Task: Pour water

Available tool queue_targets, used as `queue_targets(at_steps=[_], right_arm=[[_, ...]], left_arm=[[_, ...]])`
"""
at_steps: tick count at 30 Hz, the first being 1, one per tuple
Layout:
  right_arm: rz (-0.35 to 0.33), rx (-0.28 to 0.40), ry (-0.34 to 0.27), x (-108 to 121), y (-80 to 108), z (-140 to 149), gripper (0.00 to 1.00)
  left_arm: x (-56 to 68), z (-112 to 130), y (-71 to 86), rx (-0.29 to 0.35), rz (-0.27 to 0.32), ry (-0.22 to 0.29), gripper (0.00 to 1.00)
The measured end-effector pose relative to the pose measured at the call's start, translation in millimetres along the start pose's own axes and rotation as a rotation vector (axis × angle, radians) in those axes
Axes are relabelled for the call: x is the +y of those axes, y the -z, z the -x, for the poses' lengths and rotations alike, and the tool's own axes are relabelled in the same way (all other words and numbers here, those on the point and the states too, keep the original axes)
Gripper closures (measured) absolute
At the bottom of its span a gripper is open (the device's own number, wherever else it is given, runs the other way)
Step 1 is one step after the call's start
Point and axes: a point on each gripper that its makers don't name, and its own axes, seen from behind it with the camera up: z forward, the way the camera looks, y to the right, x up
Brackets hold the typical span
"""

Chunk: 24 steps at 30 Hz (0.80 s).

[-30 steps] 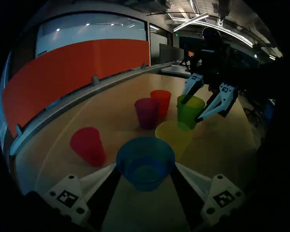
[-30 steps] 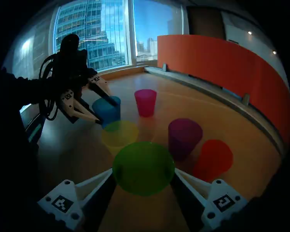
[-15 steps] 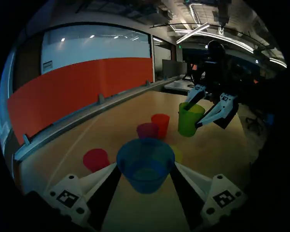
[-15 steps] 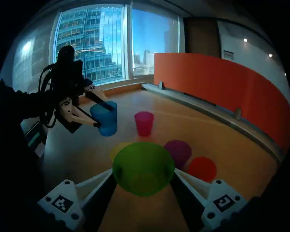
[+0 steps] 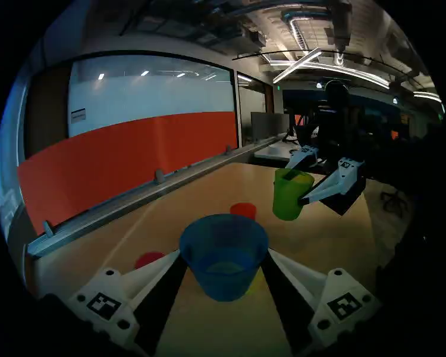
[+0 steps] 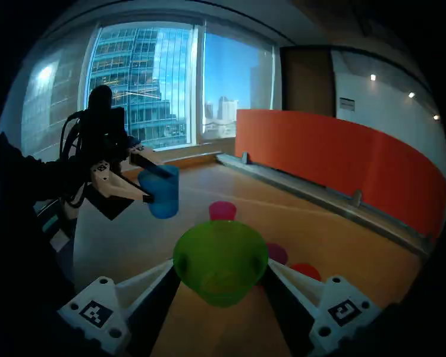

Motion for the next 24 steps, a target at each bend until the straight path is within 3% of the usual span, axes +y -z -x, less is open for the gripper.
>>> queue_targets(at_steps=[12, 24], right_arm=[[0.008, 0.106, -0.019, -1.7, 7.8, -34.6, 0.1], [0.011, 0.155, -0.007, -3.0, 8.1, -52.2, 0.1]], left_arm=[[2.0, -25.0, 8.9, 0.068, -0.009, 0.014, 0.16], [-0.7, -39.5, 15.8, 0.113, -0.019, 0.026, 0.16]])
